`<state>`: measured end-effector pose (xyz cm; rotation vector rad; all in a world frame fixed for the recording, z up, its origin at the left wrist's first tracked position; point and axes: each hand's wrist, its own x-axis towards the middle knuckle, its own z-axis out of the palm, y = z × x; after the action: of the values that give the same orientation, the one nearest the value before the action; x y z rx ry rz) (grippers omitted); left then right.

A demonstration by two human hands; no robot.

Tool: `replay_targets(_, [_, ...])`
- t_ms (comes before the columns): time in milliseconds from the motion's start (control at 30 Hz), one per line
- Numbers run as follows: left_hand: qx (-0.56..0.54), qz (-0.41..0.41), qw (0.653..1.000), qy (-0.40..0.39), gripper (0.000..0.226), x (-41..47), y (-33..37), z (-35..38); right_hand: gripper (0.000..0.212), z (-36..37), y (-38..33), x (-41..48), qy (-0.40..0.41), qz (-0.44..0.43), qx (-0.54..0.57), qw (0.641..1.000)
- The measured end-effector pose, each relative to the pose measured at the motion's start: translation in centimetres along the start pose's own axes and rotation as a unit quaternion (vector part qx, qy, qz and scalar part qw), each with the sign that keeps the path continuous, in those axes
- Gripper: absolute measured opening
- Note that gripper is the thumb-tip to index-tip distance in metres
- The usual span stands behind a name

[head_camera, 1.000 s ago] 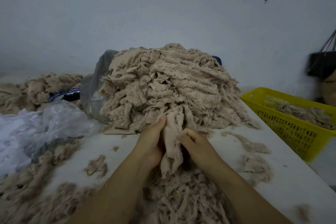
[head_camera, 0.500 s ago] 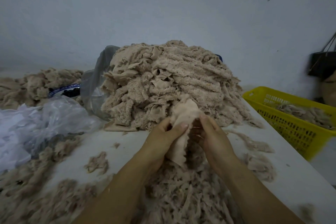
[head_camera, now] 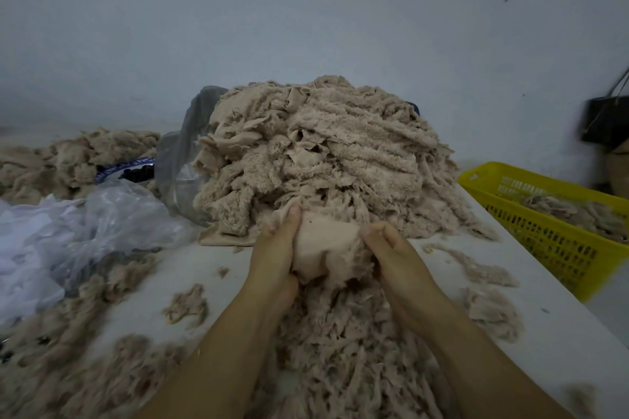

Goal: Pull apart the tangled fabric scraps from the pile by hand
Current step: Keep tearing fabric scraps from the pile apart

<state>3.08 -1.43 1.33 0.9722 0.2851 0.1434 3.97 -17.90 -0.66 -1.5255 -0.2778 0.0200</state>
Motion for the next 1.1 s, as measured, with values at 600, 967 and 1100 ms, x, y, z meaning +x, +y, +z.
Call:
replay_targets(600, [0.054, 0.011, 0.997, -0.049, 0.034, -0.7, 0.2, -0.1, 0.042, -2.4, 0.5, 1.1, 0.167, 0.006, -0.212, 0.963])
replay_targets(967, [-0.065, -0.006, 0.996, -0.062, 0.035, -0.5, -0.1, -0.3, 0.04, -1.8, 1.0, 1.5, 0.219, -0.015, -0.224, 0.949])
replay_targets(1100, [-0.15, 0.005, 0.986, -0.073, 0.03, -0.2, 1.2, -1.5, 0.033, -4.6, 0.6, 2.1, 0.339, 0.052, -0.135, 0.93])
